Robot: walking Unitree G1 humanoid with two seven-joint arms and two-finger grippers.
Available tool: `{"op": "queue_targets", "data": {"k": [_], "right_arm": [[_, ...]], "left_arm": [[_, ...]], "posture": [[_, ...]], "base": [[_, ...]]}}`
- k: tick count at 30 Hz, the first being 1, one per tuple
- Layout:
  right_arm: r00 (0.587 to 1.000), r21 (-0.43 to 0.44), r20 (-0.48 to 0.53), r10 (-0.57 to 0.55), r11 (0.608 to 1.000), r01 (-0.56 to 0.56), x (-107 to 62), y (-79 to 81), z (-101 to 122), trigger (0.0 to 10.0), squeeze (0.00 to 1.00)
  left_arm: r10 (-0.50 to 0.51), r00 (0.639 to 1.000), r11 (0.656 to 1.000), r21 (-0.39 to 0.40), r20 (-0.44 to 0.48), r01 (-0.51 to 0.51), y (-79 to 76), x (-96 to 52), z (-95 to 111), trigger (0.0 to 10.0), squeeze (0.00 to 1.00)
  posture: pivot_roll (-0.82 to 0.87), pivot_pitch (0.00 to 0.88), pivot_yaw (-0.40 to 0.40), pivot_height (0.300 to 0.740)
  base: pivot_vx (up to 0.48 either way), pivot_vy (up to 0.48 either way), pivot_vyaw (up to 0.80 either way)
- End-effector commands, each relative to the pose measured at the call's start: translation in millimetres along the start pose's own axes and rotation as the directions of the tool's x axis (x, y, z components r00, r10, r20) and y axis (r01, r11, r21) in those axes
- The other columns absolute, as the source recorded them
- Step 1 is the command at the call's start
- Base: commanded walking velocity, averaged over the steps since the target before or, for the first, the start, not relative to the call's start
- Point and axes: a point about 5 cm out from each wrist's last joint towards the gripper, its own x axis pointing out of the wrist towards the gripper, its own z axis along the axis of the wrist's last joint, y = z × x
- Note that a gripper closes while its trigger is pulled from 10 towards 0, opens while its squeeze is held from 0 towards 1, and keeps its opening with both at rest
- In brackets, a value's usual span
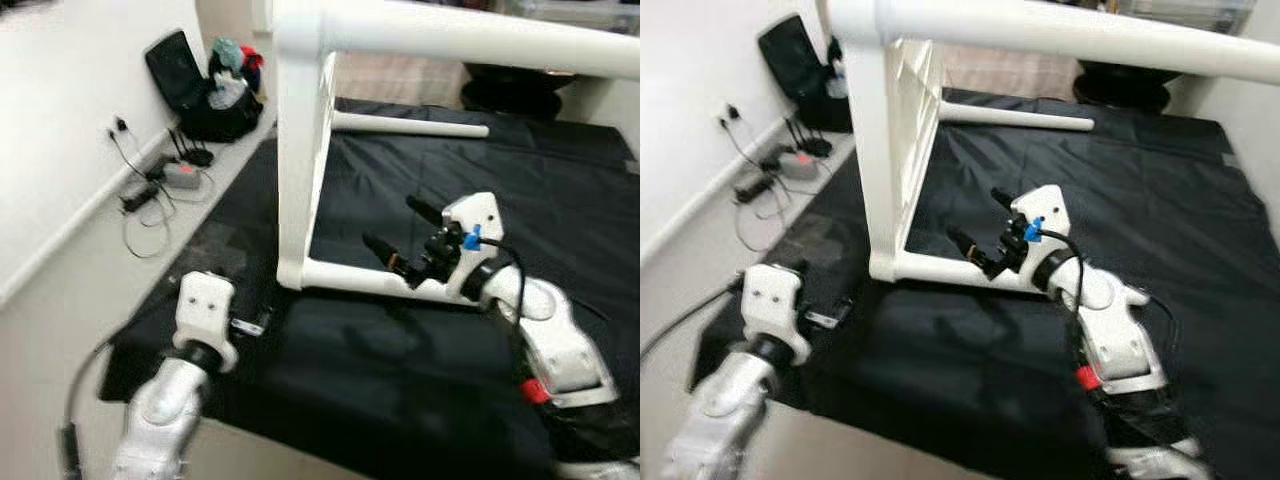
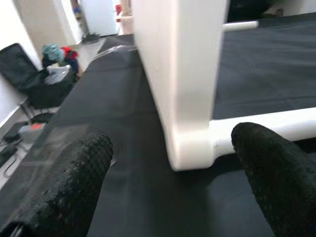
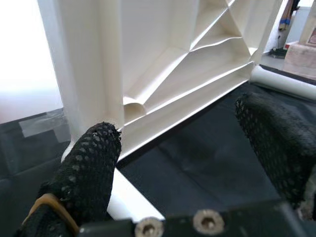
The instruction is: Building children table
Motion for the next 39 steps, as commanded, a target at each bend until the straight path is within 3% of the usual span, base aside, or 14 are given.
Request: {"op": "queue_targets", "data": {"k": [1, 12, 20, 22, 23, 24, 25, 28, 35, 36, 37, 39], "right_arm": [[0.999, -0.009, 0.041, 0.017, 1.0, -0.016, 2.4, 3.8, 6.5, 10.0, 0.0], [1.0, -0.072, 0.016, -0.003, 0.997, 0.004, -0.1, 0.9, 4.8, 10.0, 0.0], [1.0, -0.207, -0.003, -0.018, 0.978, 0.017, -13.3, -24.6, 14.6, 10.0, 0.0], [0.995, -0.265, -0.039, 0.092, 0.959, -0.099, -27.3, -34.5, 25.2, 10.0, 0.0], [0.995, -0.265, -0.039, 0.092, 0.959, -0.099, -27.3, -34.5, 25.2, 10.0, 0.0], [0.98, -0.233, -0.067, 0.187, 0.952, -0.198, -39.8, -37.9, 32.3, 10.0, 0.0], [0.98, -0.233, -0.067, 0.187, 0.952, -0.198, -39.8, -37.9, 32.3, 10.0, 0.0], [0.931, -0.172, -0.088, 0.353, 0.916, -0.363, -61.0, -38.6, 51.2, 10.0, 0.0], [0.931, -0.192, -0.117, 0.345, 0.912, -0.362, -70.0, -39.8, 54.4, 10.0, 0.0], [0.919, -0.177, -0.178, 0.353, 0.907, -0.382, -85.5, -43.3, 50.4, 10.0, 0.0], [0.919, -0.177, -0.178, 0.353, 0.907, -0.382, -85.5, -43.3, 50.4, 10.0, 0.0], [0.888, -0.093, -0.11, 0.446, 0.885, -0.456, -113.0, -43.7, 69.9, 10.0, 0.0]], "left_arm": [[-0.003, 1.0, 1.0, 0.004, -0.02, 0.003, 2.0, -0.2, -3.8, 10.0, 0.0], [0.011, 1.0, 1.0, -0.01, -0.016, -0.011, -0.2, 2.8, -3.9, 10.0, 0.0], [0.01, 1.0, 1.0, 0.004, -0.019, -0.01, 1.3, 4.1, -3.9, 10.0, 0.0], [0.017, 1.0, 1.0, 0.004, -0.011, -0.017, 4.7, 5.0, -2.4, 10.0, 0.0], [0.017, 1.0, 1.0, 0.004, -0.011, -0.017, 4.7, 5.0, -2.4, 10.0, 0.0], [0.022, 1.0, 1.0, 0.006, -0.008, -0.022, 7.4, 5.4, -2.1, 10.0, 0.0], [0.022, 1.0, 1.0, 0.006, -0.008, -0.022, 7.4, 5.4, -2.1, 10.0, 0.0], [0.032, 0.999, 0.999, 0.014, -0.008, -0.032, 12.5, 5.7, -2.5, 10.0, 0.0], [0.033, 0.999, 0.999, 0.019, -0.008, -0.033, 13.5, 5.5, -2.1, 10.0, 0.0], [0.031, 0.999, 0.999, 0.018, -0.009, -0.031, 13.8, 5.1, -1.9, 10.0, 0.0], [0.031, 0.999, 0.999, 0.018, -0.009, -0.031, 13.8, 5.1, -1.9, 10.0, 0.0], [0.016, 1.0, 1.0, 0.017, -0.012, -0.016, 14.4, 4.8, -2.4, 10.0, 0.0]], "posture": [[-0.02, 0.023, -0.035, 0.74], [-0.02, 0.025, -0.034, 0.74], [-0.03, 0.029, -0.03, 0.74], [-0.03, 0.028, -0.027, 0.74], [-0.03, 0.028, -0.027, 0.74], [-0.03, 0.032, -0.026, 0.74], [-0.03, 0.032, -0.026, 0.74], [-0.03, 0.031, -0.026, 0.74], [-0.03, 0.039, -0.018, 0.74], [-0.03, 0.041, -0.008, 0.74], [-0.03, 0.041, -0.008, 0.74], [-0.04, 0.047, 0.007, 0.74]], "base": [[0.0, -0.469, 0.0], [0.0, -0.384, 0.0], [0.0, 0.0, 0.0], [0.0, 0.0, 0.0], [0.0, 0.0, 0.0], [0.0, 0.0, 0.0], [0.0, 0.0, 0.0], [0.0, 0.0, 0.0], [0.0, 0.0, 0.0], [0.0, 0.0, 0.0], [0.0, 0.0, 0.0], [0.0, 0.0, 0.0]]}}
